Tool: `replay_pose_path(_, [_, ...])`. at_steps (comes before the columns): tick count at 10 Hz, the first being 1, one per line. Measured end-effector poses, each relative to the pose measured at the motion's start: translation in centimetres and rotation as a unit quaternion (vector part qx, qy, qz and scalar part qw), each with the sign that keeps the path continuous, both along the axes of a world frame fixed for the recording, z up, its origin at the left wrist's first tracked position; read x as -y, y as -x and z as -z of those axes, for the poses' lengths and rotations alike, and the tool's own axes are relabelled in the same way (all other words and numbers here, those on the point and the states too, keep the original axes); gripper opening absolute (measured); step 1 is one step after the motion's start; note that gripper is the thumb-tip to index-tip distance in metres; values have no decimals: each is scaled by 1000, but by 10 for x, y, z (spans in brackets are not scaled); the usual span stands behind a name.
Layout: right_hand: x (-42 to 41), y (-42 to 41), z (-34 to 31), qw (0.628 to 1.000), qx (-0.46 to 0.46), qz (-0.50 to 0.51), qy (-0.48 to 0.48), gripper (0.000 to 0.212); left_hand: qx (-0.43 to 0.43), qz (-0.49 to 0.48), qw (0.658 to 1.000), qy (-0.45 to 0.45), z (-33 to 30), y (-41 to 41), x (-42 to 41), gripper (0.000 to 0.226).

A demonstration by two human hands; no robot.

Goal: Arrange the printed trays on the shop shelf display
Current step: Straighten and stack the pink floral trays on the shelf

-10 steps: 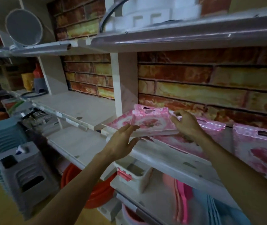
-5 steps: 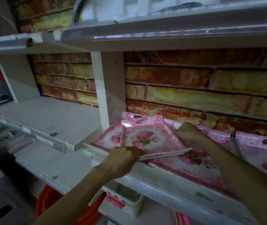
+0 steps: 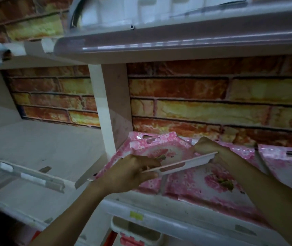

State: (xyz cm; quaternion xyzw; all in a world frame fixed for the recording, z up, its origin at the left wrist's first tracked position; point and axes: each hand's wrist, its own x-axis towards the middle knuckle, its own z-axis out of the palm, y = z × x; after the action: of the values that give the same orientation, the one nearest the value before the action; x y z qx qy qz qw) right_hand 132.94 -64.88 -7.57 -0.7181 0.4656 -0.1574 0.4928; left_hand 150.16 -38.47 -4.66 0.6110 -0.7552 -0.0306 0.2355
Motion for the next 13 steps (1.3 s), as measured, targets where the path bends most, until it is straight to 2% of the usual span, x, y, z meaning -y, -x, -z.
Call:
replay_pose_path(1, [-5, 1, -9, 999, -24, 2, 39, 39, -158, 1, 985, -73, -6, -24, -2, 27])
replay_pose_path(2, [-13, -4, -17, 995, 4, 36, 95, 31, -279, -122, 952, 22, -6, -52, 3, 23])
replay_pose_path(3, [-34, -11, -28, 982, 43, 91, 159, 19, -346, -227, 909, 60, 8, -82, 26, 26])
replay_pose_path(4, [-58, -20, -29, 967, 70, 123, 210, 39, -497, -210, 842, -8, 8, -91, 32, 20])
replay_pose_path(5, [-71, -32, -23, 958, 103, 145, 224, 39, -569, -194, 797, -57, 15, -101, 39, 17])
replay_pose_path(6, [-82, -43, -19, 958, 107, 140, 225, 38, -587, -197, 784, -47, 23, -111, 45, 14])
replay_pose_path(7, [-92, -54, -16, 956, 101, 150, 233, 22, -522, -216, 825, -14, 30, -120, 47, 8])
replay_pose_path(8, [-92, -63, -14, 959, 38, 156, 235, 28, -431, -240, 870, 7, 33, -140, 49, 20])
replay_pose_path(9, [-90, -69, -15, 966, -59, 143, 207, 40, -392, -235, 889, -11, 36, -164, 46, 33])
replay_pose_path(10, [-93, -79, -10, 972, -118, 113, 171, 36, -304, -235, 923, -16, 40, -178, 41, 51])
replay_pose_path(11, [-103, -93, -7, 969, -170, 75, 163, 34, -231, -238, 943, -25, 50, -189, 43, 52])
replay_pose_path(12, [-107, -104, -4, 963, -197, 66, 172, 15, -188, -248, 949, -48, 65, -201, 47, 33])
replay_pose_path(13, [-103, -112, 4, 963, -210, 61, 156, 26, -155, -256, 952, -67, 79, -206, 49, 32])
